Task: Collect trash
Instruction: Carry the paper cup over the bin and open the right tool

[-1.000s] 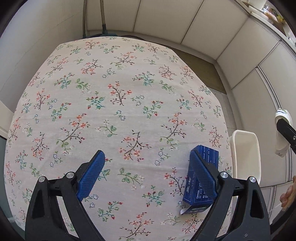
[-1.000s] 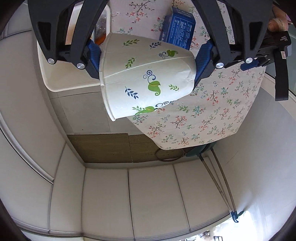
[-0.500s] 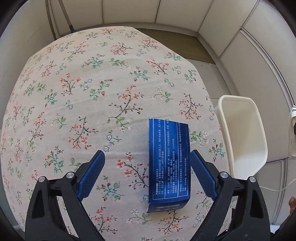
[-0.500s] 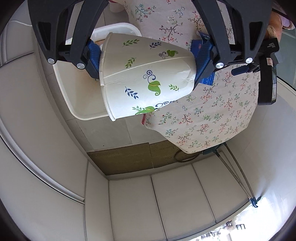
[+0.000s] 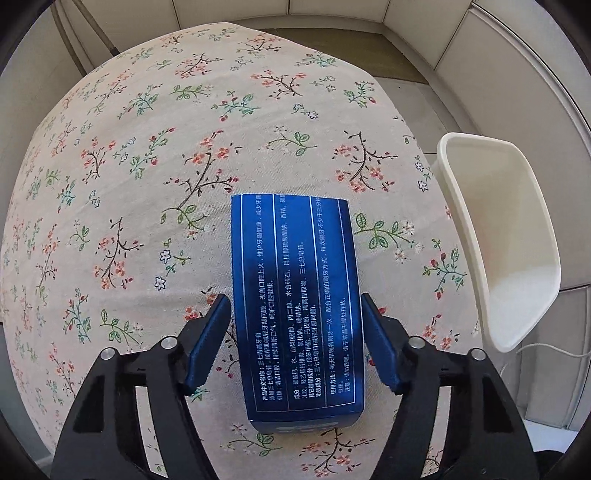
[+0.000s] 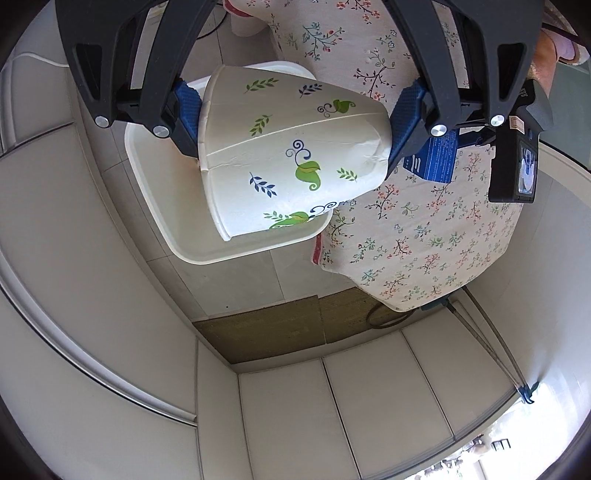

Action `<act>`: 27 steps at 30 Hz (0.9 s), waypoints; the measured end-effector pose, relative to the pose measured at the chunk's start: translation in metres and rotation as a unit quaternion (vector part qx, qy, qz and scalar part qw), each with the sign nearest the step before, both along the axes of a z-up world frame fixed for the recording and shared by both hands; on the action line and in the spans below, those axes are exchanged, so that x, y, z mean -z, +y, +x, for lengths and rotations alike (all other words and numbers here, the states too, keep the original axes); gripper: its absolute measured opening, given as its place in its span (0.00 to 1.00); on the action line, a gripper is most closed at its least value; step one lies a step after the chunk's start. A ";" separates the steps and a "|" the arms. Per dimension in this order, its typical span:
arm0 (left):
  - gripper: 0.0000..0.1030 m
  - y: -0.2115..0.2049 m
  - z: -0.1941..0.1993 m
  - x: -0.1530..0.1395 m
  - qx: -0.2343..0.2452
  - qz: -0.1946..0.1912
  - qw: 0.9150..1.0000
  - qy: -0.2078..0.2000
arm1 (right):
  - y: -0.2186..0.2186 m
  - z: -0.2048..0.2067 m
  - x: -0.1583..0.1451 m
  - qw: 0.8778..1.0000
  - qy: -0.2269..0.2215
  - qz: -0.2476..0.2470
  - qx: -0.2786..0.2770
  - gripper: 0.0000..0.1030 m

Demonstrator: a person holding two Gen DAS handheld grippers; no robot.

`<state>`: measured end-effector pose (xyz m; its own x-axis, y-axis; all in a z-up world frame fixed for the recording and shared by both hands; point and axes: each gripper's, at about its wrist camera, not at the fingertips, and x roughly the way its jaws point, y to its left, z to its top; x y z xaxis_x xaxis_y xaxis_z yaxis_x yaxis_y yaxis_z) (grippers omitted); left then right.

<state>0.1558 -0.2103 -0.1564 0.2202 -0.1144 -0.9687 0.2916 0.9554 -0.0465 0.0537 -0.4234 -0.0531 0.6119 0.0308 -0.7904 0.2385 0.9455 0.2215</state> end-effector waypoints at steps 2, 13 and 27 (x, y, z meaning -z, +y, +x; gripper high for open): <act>0.54 0.000 -0.001 0.001 0.001 -0.001 1.000 -0.001 | 0.000 0.000 0.000 1.000 0.000 0.000 -0.002 0.77; 0.51 0.004 -0.012 -0.029 0.022 -0.039 0.998 -0.048 | -0.002 -0.003 0.001 1.000 -0.003 -0.006 0.011 0.77; 0.51 -0.023 -0.043 -0.103 0.040 -0.124 0.980 -0.150 | -0.045 -0.021 -0.011 0.993 -0.055 -0.029 0.096 0.77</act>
